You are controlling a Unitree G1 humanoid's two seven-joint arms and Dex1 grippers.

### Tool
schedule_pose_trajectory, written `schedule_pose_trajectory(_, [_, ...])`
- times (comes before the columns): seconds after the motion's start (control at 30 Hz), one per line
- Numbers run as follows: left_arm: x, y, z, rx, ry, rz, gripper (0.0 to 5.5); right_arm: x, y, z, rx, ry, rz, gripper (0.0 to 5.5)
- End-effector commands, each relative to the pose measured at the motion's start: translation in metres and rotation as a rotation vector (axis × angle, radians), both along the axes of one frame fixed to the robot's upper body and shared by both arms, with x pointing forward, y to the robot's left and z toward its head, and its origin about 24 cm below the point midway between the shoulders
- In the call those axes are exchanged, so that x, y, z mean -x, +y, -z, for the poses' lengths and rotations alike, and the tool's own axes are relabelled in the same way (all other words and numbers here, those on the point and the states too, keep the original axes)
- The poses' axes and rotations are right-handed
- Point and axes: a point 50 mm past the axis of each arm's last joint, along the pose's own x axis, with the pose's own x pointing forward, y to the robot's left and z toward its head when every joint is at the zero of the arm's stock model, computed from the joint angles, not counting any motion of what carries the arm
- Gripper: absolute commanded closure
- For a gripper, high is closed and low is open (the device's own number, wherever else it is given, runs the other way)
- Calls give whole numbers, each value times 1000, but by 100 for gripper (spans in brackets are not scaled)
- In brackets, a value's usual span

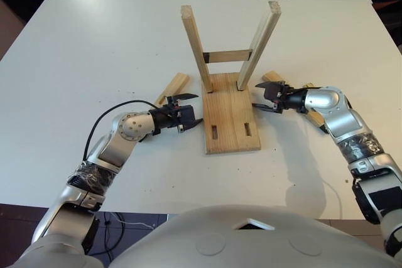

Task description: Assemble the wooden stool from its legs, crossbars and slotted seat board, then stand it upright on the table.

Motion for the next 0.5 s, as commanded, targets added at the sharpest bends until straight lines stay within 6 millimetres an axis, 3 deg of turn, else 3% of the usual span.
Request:
schedule_pose_trajectory(0.03, [1, 12, -17, 17, -27, -58, 169, 19, -22, -1, 28, 89, 35, 241])
schedule_pose_trajectory(0.13, [25, 25, -35, 81, 4, -115, 169, 21, -47, -26, -20, 91, 98, 241])
schedule_pose_trajectory(0.2, [45, 32, -47, 144, 46, -160, 169, 29, -68, -48, -142, 141, 145, 241])
schedule_pose_trajectory(0.27, [50, 51, -55, 167, 31, -284, 169, 31, -98, -65, -231, 146, 272, 241])
schedule_pose_trajectory(0.37, [46, 80, -53, 157, -16, -465, 169, 30, -133, -64, -212, 120, 481, 241])
schedule_pose_trajectory(0.5, [40, 106, -35, 164, -60, -660, 169, 36, -153, -44, -219, 191, 624, 241])
